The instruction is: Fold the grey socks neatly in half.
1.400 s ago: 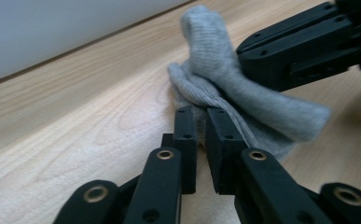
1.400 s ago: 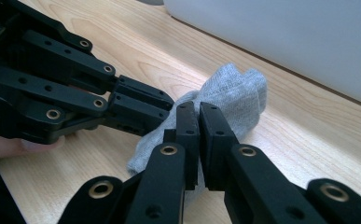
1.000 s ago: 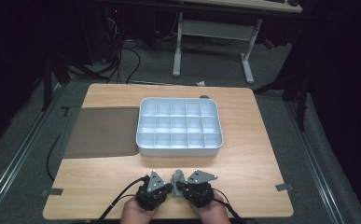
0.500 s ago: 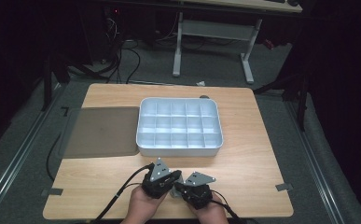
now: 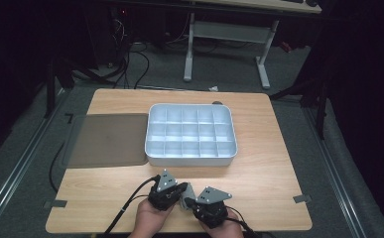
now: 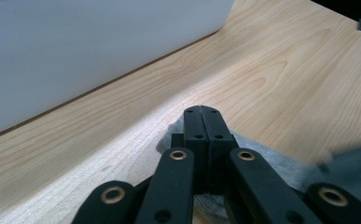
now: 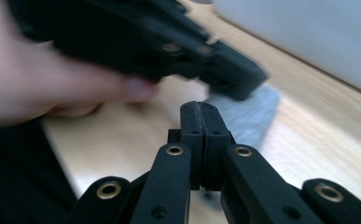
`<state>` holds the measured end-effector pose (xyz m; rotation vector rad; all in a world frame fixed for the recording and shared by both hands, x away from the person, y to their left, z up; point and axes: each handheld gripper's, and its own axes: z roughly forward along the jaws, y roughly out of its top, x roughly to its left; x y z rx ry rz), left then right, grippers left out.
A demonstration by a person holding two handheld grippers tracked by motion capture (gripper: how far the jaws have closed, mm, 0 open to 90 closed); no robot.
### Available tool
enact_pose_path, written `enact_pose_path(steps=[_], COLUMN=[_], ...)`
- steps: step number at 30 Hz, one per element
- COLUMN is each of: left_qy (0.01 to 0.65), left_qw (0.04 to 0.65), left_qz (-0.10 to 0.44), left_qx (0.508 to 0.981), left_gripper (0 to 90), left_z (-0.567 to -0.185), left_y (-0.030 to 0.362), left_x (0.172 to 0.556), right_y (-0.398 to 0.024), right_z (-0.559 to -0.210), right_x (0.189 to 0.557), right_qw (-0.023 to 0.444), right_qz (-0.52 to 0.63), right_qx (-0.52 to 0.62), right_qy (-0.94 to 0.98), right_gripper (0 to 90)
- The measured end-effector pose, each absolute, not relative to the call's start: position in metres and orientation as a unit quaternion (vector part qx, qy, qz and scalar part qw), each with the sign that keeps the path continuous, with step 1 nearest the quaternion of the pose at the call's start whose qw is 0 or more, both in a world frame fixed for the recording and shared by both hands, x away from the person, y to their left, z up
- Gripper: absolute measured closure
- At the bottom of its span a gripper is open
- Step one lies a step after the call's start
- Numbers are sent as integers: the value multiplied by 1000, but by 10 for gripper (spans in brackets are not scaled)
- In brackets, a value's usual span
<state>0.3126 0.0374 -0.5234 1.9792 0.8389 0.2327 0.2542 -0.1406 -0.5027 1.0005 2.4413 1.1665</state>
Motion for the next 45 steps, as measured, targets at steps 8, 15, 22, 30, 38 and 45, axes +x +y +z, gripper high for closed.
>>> enact_pose_path(steps=[8,15,22,30,38,45], left_qy=[344,349,328,334,339,340], left_qw=[469,470,454,463,475,481], left_qz=[103,107,129,117,104,101], left_qx=[807,804,818,812,805,801], left_gripper=[900,900,899,900,899,899], left_z=[-524,-521,-516,-523,-526,-527], left_y=[39,41,43,48,52,53], left_x=[314,314,300,303,304,304], right_y=[-144,-143,-141,-143,-156,-159], right_z=[-517,-517,-519,-516,-499,-498], right_x=[256,262,262,265,274,282], right_qw=[114,108,108,101,100,92], right_qz=[387,385,378,379,394,391], right_qx=[348,350,350,355,380,411], right_qy=[846,847,850,849,831,819], right_gripper=[900,900,900,889,768,618])
